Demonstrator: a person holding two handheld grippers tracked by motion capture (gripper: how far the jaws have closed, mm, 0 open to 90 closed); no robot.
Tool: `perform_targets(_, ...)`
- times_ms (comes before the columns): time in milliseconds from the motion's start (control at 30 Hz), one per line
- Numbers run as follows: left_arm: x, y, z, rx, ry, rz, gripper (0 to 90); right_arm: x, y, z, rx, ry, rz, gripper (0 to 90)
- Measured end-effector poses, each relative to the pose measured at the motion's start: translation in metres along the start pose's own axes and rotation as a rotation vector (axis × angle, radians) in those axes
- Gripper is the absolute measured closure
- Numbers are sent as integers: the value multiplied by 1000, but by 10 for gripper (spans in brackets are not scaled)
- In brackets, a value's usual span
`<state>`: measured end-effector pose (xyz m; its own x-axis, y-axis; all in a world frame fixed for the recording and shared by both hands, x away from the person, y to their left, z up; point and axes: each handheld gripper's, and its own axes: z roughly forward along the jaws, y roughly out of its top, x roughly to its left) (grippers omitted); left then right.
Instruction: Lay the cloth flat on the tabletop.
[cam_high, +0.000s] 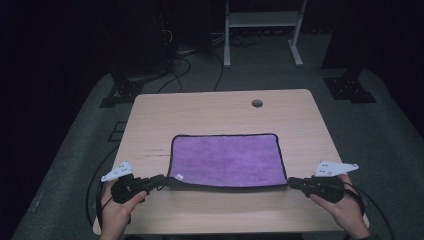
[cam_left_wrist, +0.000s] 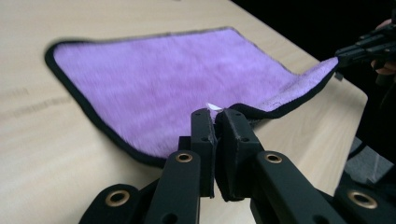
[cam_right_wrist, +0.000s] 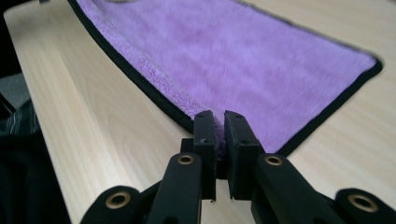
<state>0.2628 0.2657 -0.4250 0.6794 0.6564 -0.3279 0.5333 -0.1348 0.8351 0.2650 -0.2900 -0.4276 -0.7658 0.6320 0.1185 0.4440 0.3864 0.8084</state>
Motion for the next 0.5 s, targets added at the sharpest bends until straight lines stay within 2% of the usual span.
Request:
perform_targets(167,-3,-16,-1,45,-1,-19,829,5,-12,2,30,25,15,833)
perform_targets(300,-4,-29,4,114,-10,-31,827,9,-21,5,73,28,0,828)
perform_targets(367,-7,-34,6,154,-2,-25,826,10,-25,7,97,35,3,826)
perform_targets(400,-8,-33,6,157,3,-11,826,10,-28,8,110,39,0,826)
perform_targets(500,-9,-33,9,189,7,-4,819,13,-33,12,152,43,-5,820)
